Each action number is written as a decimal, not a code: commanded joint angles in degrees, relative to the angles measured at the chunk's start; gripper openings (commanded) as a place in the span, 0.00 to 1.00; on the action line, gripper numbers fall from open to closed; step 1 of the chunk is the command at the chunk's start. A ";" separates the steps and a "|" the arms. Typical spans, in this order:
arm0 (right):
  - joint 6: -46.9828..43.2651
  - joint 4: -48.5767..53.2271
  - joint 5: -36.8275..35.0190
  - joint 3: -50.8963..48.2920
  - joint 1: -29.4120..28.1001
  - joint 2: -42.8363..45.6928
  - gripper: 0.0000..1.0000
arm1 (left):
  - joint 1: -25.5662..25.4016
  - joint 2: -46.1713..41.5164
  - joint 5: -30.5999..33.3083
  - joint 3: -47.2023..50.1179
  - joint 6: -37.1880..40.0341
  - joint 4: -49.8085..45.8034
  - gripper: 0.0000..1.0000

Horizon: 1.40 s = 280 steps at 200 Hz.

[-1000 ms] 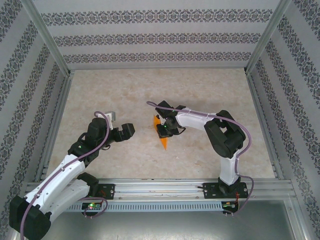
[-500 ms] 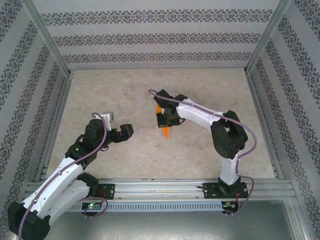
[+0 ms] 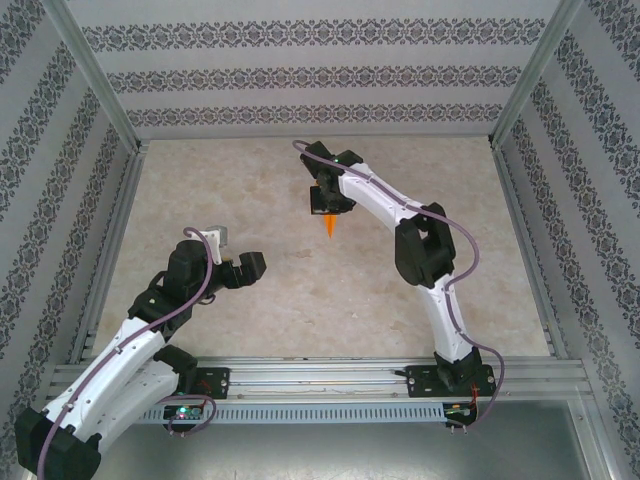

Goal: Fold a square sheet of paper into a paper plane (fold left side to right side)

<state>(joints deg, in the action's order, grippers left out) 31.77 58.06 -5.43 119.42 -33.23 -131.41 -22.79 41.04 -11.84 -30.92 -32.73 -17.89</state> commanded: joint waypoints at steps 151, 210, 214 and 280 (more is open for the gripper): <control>0.84 8.82 1.51 14.09 2.38 -15.50 0.06 | 0.99 2.96 -1.04 0.38 1.61 -1.51 1.00; 1.10 8.20 2.01 12.65 2.54 -16.13 0.10 | 1.02 3.00 -0.91 0.35 1.84 -2.14 1.00; 1.10 8.12 2.11 12.47 2.55 -16.21 0.10 | 0.99 3.01 -0.91 0.25 1.88 -2.21 1.00; 1.19 7.11 1.68 9.58 2.91 -14.19 0.25 | 1.04 2.95 -0.49 -0.17 2.39 -2.94 1.00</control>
<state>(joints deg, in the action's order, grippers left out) 32.42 64.71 -3.64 131.33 -30.85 -145.73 -22.74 44.05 -12.45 -30.52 -31.86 -19.18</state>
